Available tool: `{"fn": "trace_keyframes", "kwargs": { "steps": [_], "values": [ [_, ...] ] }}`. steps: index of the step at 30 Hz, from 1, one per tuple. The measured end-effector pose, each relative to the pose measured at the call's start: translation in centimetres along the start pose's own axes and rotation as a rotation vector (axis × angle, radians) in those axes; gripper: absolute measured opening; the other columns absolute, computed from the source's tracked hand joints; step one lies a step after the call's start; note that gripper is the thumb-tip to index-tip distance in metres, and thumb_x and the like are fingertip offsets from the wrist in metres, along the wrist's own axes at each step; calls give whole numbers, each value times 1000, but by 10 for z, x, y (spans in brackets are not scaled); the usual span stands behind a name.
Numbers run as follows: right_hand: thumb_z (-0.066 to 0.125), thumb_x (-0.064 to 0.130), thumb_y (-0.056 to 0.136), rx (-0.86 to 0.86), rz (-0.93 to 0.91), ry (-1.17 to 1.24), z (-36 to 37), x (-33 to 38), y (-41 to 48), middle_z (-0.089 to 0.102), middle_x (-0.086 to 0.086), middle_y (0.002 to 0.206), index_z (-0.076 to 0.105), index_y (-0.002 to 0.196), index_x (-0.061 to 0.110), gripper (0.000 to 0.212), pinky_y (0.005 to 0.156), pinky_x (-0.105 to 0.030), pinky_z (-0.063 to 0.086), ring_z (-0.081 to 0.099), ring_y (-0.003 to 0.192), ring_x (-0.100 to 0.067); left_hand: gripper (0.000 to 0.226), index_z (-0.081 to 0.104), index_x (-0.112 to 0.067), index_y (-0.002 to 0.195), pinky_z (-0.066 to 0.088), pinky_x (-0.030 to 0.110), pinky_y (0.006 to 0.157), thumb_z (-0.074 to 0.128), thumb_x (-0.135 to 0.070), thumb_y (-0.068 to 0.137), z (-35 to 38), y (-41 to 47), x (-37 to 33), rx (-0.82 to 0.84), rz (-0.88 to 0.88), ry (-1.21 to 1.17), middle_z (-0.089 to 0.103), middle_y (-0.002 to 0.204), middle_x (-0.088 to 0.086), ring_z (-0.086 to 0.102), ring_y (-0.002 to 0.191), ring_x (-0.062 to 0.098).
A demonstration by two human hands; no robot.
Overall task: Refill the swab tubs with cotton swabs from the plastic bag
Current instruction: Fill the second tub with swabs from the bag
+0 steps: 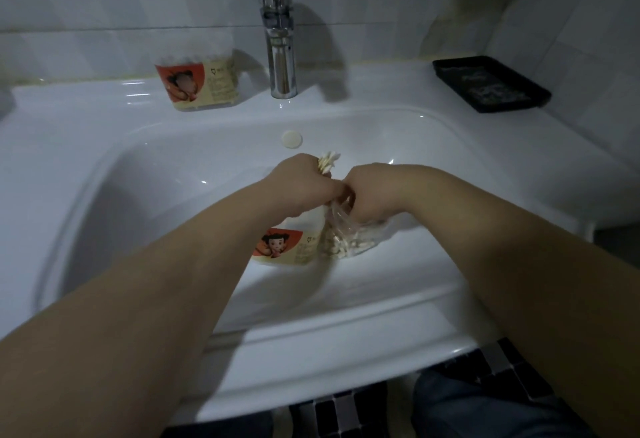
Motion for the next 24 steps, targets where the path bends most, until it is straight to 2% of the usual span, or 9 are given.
{"fn": "trace_keyframes", "kwargs": {
  "steps": [3, 6, 9, 11, 14, 16, 19, 24],
  "values": [
    [60, 21, 88, 39, -6, -66, 2, 5, -2, 63, -3, 70, 63, 77, 17, 12, 62, -31, 48, 60, 65, -21, 17, 55, -12, 76, 32, 22, 46, 66, -22, 84, 4, -1, -2, 20, 15, 83, 46, 62, 3, 40, 50, 17],
    [59, 20, 87, 6, -15, -87, -3, 6, -5, 61, 0, 68, 66, 80, 14, 11, 57, -27, 45, 57, 62, -18, 18, 54, -12, 74, 32, 22, 45, 64, -21, 86, 4, -1, -1, 12, 10, 90, 47, 61, 2, 40, 50, 18],
    [63, 18, 83, -17, -21, -13, -5, 1, -5, 66, 4, 77, 69, 85, 22, 8, 60, -26, 46, 59, 69, -16, 19, 53, -12, 73, 33, 23, 45, 63, -21, 86, 2, 0, 0, 0, 5, 59, 46, 61, 3, 40, 50, 19],
    [65, 18, 84, -43, -17, 29, -8, -2, -6, 65, 7, 76, 67, 78, 27, 11, 60, -25, 44, 58, 69, -12, 18, 54, -12, 73, 34, 24, 46, 63, -21, 86, 2, -1, 0, 3, 5, 64, 48, 63, 4, 42, 52, 19],
    [70, 15, 79, -98, 0, 100, -13, -2, -7, 62, 9, 65, 65, 69, 26, 16, 54, -22, 41, 57, 61, -9, 20, 54, -12, 71, 37, 24, 48, 63, -22, 87, 2, -1, 0, 13, 11, 71, 50, 65, 4, 45, 54, 19],
    [75, 15, 78, -147, 4, 181, -20, -4, -9, 65, 10, 65, 68, 68, 27, 17, 53, -20, 45, 63, 60, -7, 22, 53, -14, 68, 37, 23, 48, 63, -21, 87, 2, -1, 0, 14, 15, 67, 51, 65, 3, 46, 55, 19],
    [79, 16, 79, -208, 5, 294, -30, -9, -13, 73, 6, 75, 75, 77, 26, 11, 63, -25, 58, 71, 69, -10, 20, 54, -14, 71, 37, 23, 49, 64, -23, 86, 0, -2, 1, 8, 9, 60, 51, 67, 3, 45, 56, 19],
    [76, 26, 85, -314, -18, 308, -39, -16, -19, 68, 12, 75, 77, 86, 29, 4, 55, -20, 43, 65, 68, -8, 21, 58, -11, 73, 35, 24, 49, 63, -26, 88, 1, -1, 1, 25, -11, 21, 50, 67, 5, 44, 57, 21]
  ]
}}
Point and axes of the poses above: each hand's wrist, its own y-axis towards the middle knuckle, its own z-axis out of the palm, x = y × z, the point moved 5 cm from there along y, towards the middle knuckle
